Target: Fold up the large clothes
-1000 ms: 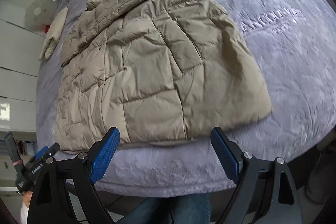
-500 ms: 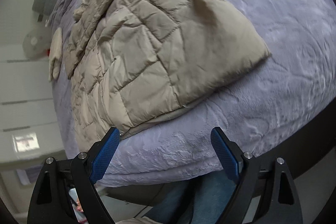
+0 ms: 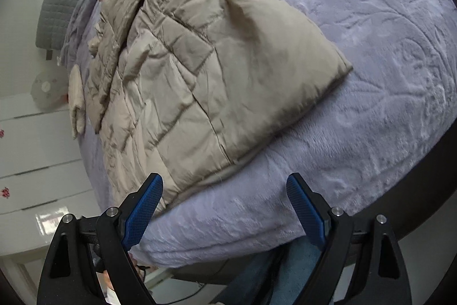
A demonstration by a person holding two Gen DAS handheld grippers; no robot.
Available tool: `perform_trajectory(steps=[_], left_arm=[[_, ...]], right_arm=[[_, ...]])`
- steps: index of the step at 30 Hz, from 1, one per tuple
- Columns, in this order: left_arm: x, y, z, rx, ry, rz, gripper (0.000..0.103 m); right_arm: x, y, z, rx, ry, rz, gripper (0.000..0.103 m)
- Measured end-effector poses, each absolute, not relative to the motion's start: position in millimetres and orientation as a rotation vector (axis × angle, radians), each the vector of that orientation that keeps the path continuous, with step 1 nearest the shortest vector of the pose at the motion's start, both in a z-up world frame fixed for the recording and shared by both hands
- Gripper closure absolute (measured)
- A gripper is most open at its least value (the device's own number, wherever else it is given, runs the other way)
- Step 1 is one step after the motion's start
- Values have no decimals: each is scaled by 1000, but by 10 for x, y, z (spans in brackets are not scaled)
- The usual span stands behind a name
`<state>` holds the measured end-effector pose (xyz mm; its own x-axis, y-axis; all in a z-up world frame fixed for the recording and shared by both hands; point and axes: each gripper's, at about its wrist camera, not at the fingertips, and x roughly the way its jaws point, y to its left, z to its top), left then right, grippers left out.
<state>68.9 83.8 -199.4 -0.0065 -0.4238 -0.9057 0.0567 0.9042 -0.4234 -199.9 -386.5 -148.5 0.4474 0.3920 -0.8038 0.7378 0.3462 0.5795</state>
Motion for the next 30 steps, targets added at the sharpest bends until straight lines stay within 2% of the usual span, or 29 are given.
perform_trajectory(steps=[10,24,26,27,28,29,30], left_arm=[[711,880,-2059,-312,1543,-409,1],[739,749,-2092,-348,1545,-373,2],[759,772,-2096,-362,1550,-359,21],[773,788,-2111,-367,1560,-357,38],[788,823,-2125,-386,1566,-361,56],[798,848,-2132,-411,1568,-368,66],[811,876,-2135,-438,1570,-377,82]], right_arm=[[-2047,-4210,-1860,1472,1019,-384,13],[-1909,-4264,-2012,1494,1048,-286,12],[-1961,-4289,-2045,1559,1003,-288,12],[-1982,-4297,-2056,1582,988,-282,16],[-1997,-4314,-2088,1623,970,-271,25],[-2010,-4330,-2116,1644,970,-268,31],[-2013,-4349,-2158,1673,977,-272,44]])
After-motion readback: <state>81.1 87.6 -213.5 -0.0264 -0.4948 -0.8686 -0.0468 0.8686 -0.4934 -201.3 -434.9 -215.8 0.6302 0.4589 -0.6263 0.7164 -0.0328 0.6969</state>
